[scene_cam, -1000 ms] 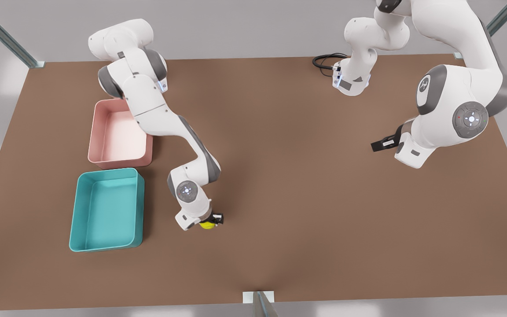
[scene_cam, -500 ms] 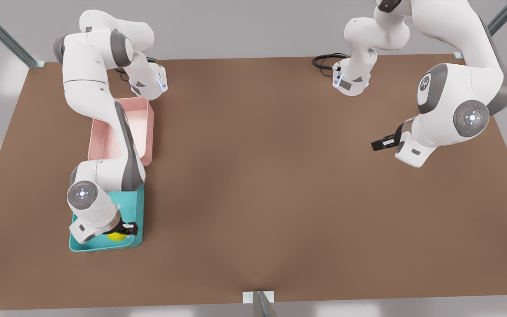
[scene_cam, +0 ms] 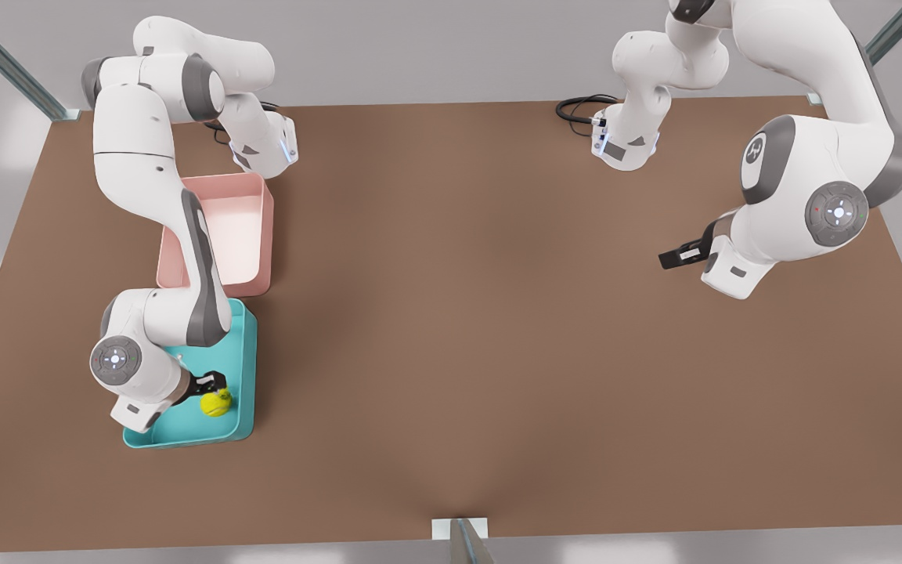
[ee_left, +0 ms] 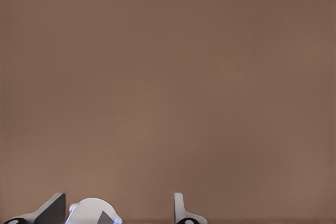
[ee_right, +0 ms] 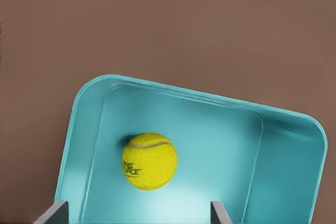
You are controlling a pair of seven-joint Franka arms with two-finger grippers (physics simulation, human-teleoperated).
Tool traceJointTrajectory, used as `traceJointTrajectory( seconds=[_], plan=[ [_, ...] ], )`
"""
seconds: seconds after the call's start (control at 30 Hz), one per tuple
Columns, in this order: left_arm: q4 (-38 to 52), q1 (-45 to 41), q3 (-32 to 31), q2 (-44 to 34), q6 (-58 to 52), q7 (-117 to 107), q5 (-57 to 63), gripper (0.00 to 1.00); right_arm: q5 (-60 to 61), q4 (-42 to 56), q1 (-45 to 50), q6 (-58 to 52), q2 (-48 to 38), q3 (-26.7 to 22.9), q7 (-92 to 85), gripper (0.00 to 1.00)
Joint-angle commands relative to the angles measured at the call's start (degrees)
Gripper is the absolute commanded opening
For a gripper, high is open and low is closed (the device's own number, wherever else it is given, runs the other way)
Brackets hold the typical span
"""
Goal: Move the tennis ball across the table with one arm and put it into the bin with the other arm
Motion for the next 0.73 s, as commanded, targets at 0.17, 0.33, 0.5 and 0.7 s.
traceJointTrajectory(
  seconds=[0.17,0.33,0.5,0.7],
  plan=[
    [0.08,0.09,0.0,-0.09,-0.04,0.01,0.12,1.0,5.8,6.95,3.08,-11.47,-0.22,1.56,7.57,1.0],
    [0.08,0.09,0.0,0.0,0.13,0.01,0.12,1.0,1.75,17.24,5.28,-37.75,-7.34,1.56,19.71,1.0],
    [0.16,0.09,0.0,-0.27,-0.3,0.36,0.03,1.0,0.26,1.6,3.17,-36.61,-25.27,3.49,20.76,1.0],
    [0.08,0.09,0.0,-0.27,-0.74,1.95,0.03,1.0,0.26,0.37,2.73,-36.17,-26.24,3.49,20.76,1.0]
  ],
)
